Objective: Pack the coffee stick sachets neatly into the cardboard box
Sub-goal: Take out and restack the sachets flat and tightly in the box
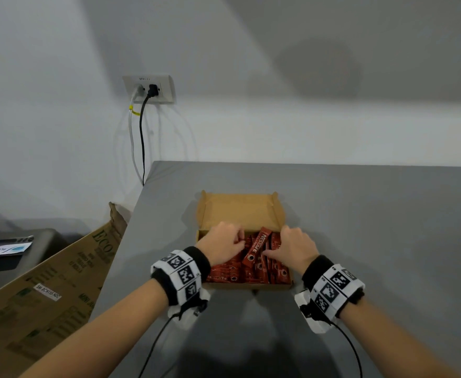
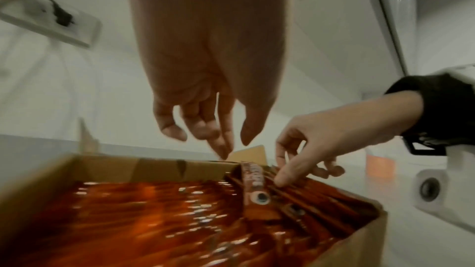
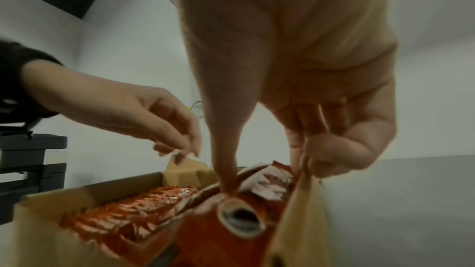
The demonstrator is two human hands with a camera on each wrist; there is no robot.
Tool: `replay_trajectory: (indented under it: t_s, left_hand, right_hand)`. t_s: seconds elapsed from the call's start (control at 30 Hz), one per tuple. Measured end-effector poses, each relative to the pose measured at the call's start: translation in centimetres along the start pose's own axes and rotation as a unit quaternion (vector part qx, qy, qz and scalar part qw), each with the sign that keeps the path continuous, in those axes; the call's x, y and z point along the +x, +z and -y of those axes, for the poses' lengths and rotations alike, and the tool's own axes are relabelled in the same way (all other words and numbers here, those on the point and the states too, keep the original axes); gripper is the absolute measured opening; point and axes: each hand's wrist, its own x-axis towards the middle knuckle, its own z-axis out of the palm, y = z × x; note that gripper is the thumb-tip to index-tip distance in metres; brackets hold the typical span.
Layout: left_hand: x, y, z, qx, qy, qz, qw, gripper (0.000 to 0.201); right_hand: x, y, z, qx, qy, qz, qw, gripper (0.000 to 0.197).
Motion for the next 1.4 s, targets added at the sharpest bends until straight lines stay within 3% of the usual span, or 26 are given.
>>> replay_trajectory:
  t_s: [0.17,0.4,0.53,0.67,0.8,0.9,1.03,1.1,1.17,1.27,1.4]
  left_hand:
    - [1.6,2.2,-2.0,-0.009,-0.041,0.020,0.999,0.030]
    - [2.0,3.3,-2.7,0.001,-0.042,0.012,0.999,0.018]
    - [1.8,2.5,-2.5,-0.082,-0.025,-0.049,0.995,0.010]
    - [1.4,1.2,-1.4,-0.185,-0.052,-0.072,0.979,0.003]
    - [0.9,1.0,-1.2,-0.273,-0.044,-0.050,0.960,0.021]
    - [0.9,1.3,-1.5,-0.351,-0.039,-0.033,0.935,0.029]
    - [0.6,0.9,-1.1,-0.425,-0.065,-0.006,0.903,0.019]
    - [0.3,0.8,-0.6,-0.422,-0.057,0.039,0.904,0.020]
    - [0.1,0.7,-0.5,-0.406,-0.053,0.049,0.911,0.018]
    - [-0.1,0.1,-0.3,-0.390,-0.068,-0.028,0.918,0.024]
    - [-0.6,-0.7,1.8,-0.328,-0.109,-0.155,0.926,0.028]
  right_hand:
    - [-0.6,0.3,0.8,-0.037,0.001,0.016,0.999,0.040]
    - [-1.0,1.0,0.7,-0.015,0.002,-0.026,1.000,0.024]
    - [-0.9,1.1,0.2,0.031,0.005,-0.030,0.999,0.025]
    - [-0.4,0.4,0.0,0.136,-0.025,-0.086,0.987,0.023]
    - [0.1,-0.3,1.3,0.260,-0.091,-0.132,0.952,0.017]
    - [0.1,-0.3,2.8,0.269,-0.135,-0.167,0.939,0.012]
    - [-0.1,-0.2,3.4,0.265,-0.156,-0.193,0.932,0.034]
    - [-0.3,-0.2,3.3,0.305,-0.164,-0.144,0.927,0.019]
    - [-0.4,-0.2,3.2,0.343,-0.157,-0.093,0.921,0.054]
    - [-0.6,-0.2,3.1,0.418,-0.146,-0.071,0.894,0.067]
    - [-0.6,0.1,2.9,0.362,-0.136,-0.163,0.908,0.035]
